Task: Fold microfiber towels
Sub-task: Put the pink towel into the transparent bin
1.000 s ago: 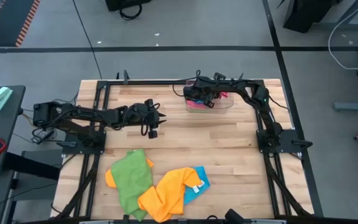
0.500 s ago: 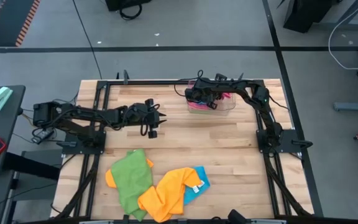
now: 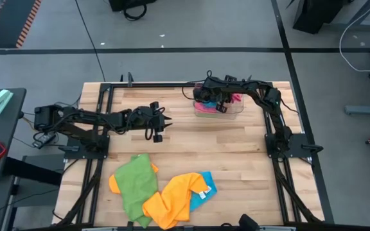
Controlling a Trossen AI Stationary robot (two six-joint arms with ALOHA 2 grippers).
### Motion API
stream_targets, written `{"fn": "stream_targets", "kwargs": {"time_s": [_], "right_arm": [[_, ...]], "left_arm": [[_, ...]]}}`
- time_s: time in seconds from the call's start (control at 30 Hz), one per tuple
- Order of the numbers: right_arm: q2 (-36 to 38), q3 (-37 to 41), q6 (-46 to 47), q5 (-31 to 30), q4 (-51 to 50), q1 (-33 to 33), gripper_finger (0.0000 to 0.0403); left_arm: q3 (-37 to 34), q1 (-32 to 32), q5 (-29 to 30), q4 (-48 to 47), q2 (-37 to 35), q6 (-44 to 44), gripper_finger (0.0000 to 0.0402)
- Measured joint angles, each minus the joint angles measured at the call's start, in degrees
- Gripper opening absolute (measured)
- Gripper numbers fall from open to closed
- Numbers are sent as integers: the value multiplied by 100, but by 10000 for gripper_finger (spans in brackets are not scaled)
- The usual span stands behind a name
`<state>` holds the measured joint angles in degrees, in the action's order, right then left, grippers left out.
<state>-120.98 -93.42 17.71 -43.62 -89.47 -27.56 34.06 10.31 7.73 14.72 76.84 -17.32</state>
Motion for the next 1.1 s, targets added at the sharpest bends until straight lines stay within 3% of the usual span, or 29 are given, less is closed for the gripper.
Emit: {"fn": "stream_targets", "kwargs": {"time_s": [0.13, 0.77, 1.1], "right_arm": [[2, 1, 363, 13, -52, -60, 43], [-20, 21, 49, 409, 536, -154, 44], [-24, 651, 72, 407, 813, -194, 44]], "left_arm": [[0, 0, -3, -29, 0, 13, 105], [2, 2, -3, -105, 2, 61, 101], [2, 0, -4, -182, 2, 64, 97]]}}
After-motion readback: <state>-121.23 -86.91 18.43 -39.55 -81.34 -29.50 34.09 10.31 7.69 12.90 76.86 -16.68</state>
